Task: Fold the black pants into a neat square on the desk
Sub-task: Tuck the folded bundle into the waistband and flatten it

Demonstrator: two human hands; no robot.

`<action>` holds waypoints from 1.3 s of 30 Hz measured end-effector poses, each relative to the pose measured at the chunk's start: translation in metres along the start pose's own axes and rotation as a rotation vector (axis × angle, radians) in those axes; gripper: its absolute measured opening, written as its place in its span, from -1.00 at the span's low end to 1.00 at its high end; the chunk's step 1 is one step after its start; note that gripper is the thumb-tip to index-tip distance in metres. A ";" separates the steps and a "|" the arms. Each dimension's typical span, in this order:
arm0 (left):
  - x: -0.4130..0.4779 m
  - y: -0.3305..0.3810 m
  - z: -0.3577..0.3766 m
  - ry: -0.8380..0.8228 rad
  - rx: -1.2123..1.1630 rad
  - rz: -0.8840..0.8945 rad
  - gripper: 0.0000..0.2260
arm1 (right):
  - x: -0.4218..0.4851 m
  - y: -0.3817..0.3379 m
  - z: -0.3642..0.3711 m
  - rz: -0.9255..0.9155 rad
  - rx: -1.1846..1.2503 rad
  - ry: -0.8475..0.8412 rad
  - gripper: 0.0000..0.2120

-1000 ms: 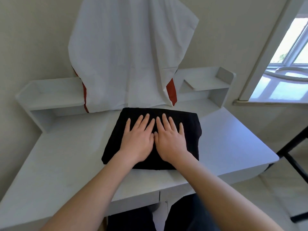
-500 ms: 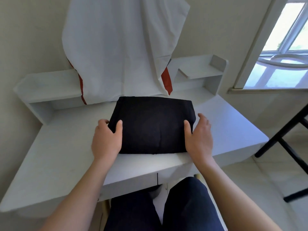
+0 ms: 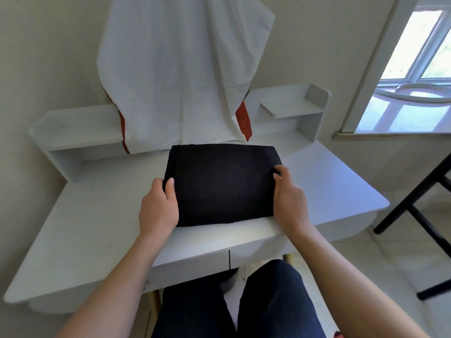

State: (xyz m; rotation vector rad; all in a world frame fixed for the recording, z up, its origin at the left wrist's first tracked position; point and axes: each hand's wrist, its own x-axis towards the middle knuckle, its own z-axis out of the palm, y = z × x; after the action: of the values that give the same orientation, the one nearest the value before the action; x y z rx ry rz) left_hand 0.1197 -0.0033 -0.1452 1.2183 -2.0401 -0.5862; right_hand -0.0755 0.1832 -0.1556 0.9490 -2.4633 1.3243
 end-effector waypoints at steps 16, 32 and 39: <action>0.044 0.063 0.040 -0.439 0.609 0.511 -0.50 | 0.050 -0.068 0.054 -0.282 -0.504 -0.581 -0.44; 0.036 0.028 0.018 -0.343 -0.050 -0.295 -0.33 | 0.048 -0.002 0.010 0.451 0.188 -0.226 -0.42; 0.040 0.060 0.034 -0.318 -0.349 -0.324 -0.57 | 0.081 0.010 -0.011 0.495 0.377 -0.221 -0.48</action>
State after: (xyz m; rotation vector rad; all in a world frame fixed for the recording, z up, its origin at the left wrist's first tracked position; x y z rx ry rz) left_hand 0.0465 -0.0101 -0.1150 1.3093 -1.8854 -1.3056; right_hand -0.1464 0.1594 -0.1200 0.5891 -2.7924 1.9926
